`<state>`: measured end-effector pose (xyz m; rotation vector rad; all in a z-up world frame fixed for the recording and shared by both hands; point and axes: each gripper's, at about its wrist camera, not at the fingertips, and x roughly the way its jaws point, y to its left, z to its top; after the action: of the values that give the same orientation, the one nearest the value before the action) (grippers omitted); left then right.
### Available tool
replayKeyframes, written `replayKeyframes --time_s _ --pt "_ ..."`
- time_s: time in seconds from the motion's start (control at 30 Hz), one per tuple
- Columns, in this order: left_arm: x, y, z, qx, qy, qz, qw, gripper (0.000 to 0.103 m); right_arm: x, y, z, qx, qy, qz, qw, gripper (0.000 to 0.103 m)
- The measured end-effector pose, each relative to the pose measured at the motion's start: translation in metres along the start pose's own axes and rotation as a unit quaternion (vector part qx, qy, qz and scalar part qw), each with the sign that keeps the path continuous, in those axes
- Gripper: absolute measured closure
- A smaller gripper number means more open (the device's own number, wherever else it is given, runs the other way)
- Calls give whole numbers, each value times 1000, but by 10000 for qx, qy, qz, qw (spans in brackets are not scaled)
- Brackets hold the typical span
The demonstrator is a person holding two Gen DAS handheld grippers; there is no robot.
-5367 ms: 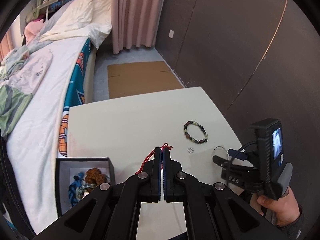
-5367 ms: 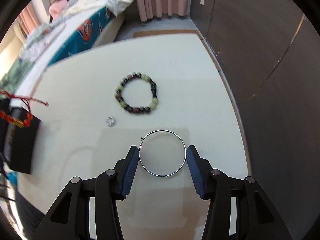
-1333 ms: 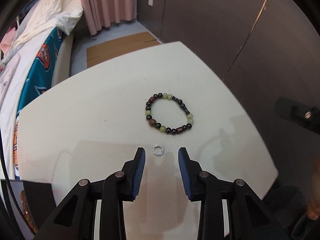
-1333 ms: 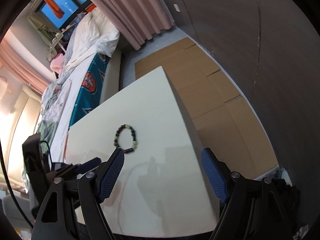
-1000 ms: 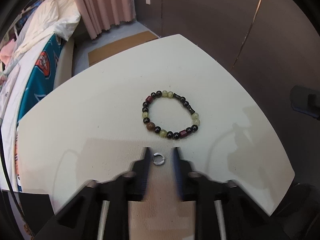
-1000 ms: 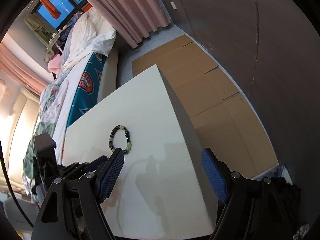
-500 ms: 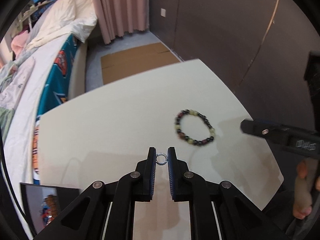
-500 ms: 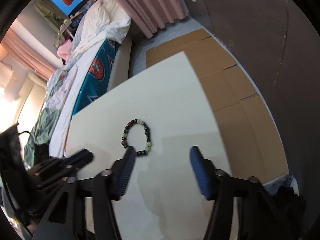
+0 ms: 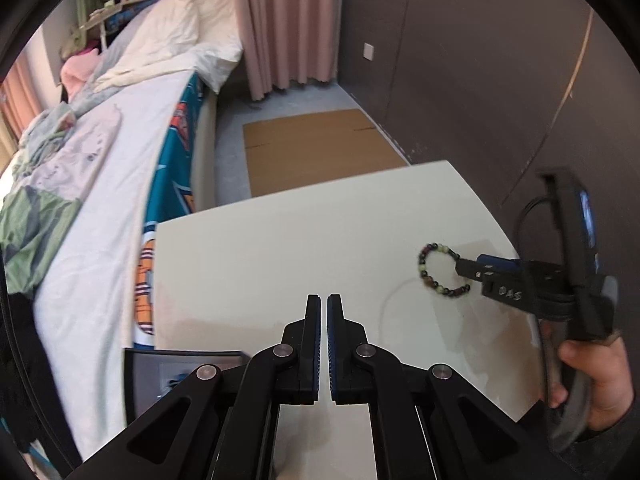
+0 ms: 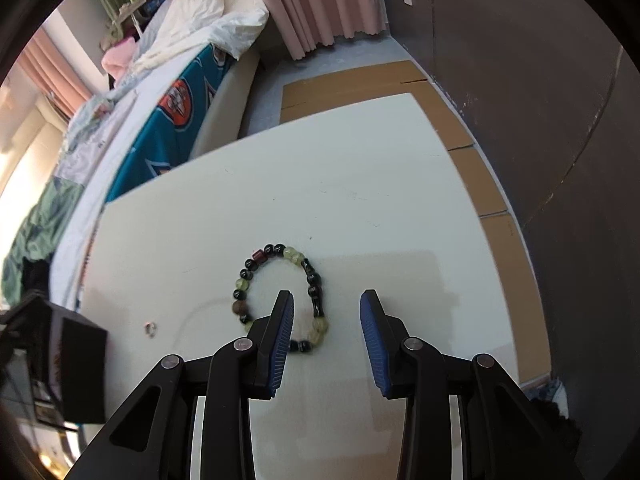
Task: Organize jewelry
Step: 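Grasp the dark bead bracelet with the right gripper, then carry the ring into the box and open left while right carries the bracelet over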
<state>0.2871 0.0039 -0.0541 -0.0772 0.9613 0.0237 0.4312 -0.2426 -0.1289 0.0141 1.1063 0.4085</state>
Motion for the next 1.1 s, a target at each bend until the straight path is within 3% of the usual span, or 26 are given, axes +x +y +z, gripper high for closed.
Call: replayKeyframes --time_s 0.07,0.1,0.13,0.27,0.33,0.37,0.43,0.7,0.9,1.1 --pt "1 4 0 -78 69 -44 9999 100 3 8 1 -187 -24 -188 9996 75" --pt "4 5 0 -116 177 -61 9998 100 2 10 1 -250 -50 -285 9993 90" --pt "8 3 -1 -113 266 -64 9996 100 3 12 0 -289 -2 -381 9989 94" --pt "27 -5 -5 -98 626 -173 9978 97 -6 0 -2 -24 39 -64 10000 95" --pt "35 -7 -6 -139 748 -249 9968 86 -11 -6 -3 73 -8 54 10000 96" --pt "40 -9 -7 -176 820 -269 9961 71 -16 -11 -4 142 -42 179 9997 96" --pt "48 -11 -7 -263 881 -327 9952 56 -21 -15 -5 203 -94 305 9993 96" --pt "80 -20 -6 -275 1163 -202 9926 57 -40 -35 -9 412 -303 700 9962 96" --pt "102 -30 -7 -71 1312 171 9912 75 -41 -38 -7 452 -338 770 9954 96" --pt "109 -32 -10 45 1292 388 9908 79 -40 -42 -5 517 -347 730 9954 96"
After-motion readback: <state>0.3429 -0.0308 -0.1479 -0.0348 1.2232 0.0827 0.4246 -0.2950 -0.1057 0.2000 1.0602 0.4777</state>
